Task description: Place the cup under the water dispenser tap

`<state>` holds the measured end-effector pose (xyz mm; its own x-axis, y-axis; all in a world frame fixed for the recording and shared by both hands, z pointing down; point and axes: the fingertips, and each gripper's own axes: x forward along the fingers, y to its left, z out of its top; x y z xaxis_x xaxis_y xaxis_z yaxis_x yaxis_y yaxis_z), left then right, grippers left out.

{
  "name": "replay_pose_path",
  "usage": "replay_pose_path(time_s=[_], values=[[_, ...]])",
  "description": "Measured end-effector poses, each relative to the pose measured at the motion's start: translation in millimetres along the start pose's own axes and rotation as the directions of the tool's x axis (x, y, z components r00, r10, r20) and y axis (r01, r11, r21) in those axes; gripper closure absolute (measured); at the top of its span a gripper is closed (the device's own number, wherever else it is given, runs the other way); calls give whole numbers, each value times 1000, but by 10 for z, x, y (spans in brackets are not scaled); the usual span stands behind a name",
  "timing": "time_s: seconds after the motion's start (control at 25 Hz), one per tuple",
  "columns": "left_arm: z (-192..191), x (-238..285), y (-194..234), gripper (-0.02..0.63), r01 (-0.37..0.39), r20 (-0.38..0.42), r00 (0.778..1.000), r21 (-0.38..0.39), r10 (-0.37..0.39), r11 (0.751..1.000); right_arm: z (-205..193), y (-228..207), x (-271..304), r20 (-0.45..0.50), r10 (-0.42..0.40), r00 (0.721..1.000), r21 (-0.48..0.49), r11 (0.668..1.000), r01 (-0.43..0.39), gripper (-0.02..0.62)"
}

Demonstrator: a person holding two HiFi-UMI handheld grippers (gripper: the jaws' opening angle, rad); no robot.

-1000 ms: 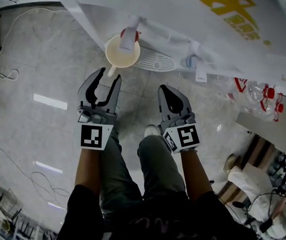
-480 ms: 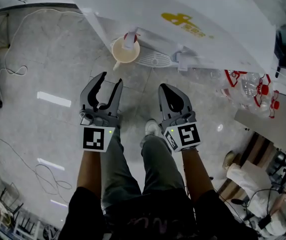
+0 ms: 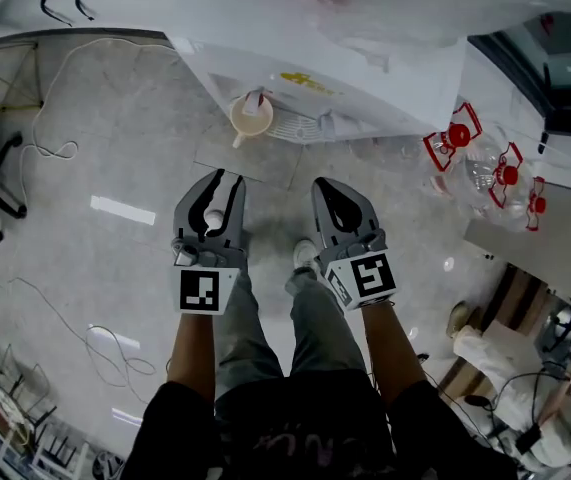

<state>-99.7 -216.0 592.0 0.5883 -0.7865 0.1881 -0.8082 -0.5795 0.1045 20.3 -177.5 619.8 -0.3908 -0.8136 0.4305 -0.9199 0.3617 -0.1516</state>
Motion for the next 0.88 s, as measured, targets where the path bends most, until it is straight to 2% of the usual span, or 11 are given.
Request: replay_pose_path(time_s=[0.24,0.48,0.76,0.88], values=[[410,-149,-109,545,-31,-4,1000,-15,30,999,394,59,-251,1,1,1000,-4,1000,-1,581],[712,-280,-220,588,-24,-43,999,-37,22,999,756,195,-456,-14,20,1000,-76,997,-21,581],[957,-400,-340,589,-17,-60,998,-34,15,999,1031,186,-652,14,-12,1000,-34,999,12,581],[1084,-412,-339,589,-14,-51,999,-20,13,1000,1154,154,-735,37,-51,998,-2,999,51,581]])
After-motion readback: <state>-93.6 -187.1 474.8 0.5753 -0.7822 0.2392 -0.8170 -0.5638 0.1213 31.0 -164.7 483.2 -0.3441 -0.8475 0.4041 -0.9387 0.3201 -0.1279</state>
